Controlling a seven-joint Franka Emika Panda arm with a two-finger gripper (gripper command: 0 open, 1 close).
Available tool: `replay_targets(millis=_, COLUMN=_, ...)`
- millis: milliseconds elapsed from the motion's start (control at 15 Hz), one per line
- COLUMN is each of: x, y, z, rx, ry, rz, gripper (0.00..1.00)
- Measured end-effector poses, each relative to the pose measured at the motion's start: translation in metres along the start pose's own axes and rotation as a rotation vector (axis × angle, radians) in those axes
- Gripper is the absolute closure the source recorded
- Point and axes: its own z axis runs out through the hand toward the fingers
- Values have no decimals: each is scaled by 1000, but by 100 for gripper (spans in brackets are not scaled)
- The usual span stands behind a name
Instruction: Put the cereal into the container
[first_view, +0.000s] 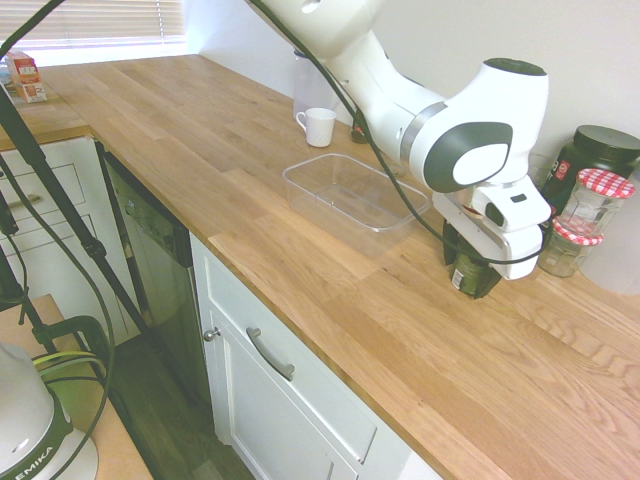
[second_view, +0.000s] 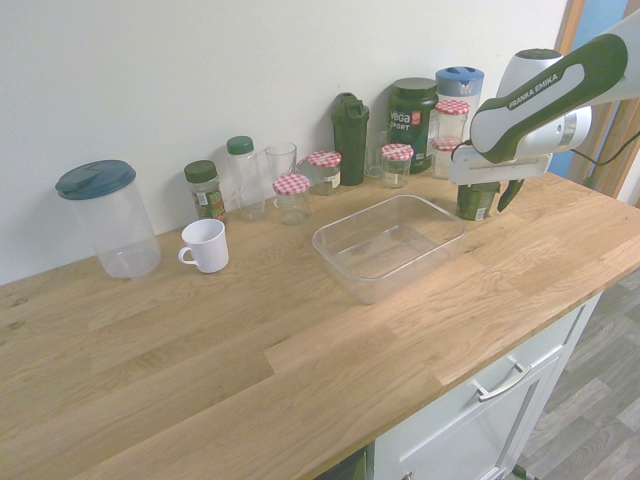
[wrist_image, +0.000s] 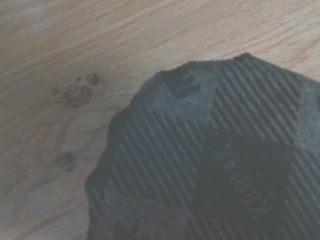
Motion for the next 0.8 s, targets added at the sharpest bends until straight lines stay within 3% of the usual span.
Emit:
replay_targets(millis=200, x=6, y=-9, z=3, rx=13, ry=5, rz=9, gripper=0)
replay_targets(millis=267, x=7, y=-12, z=3, rx=18, ry=6, rz=11, gripper=100)
replay_targets(millis=800, x=13, y=-22, z=1, rx=36, ry=13, rz=20, gripper=100)
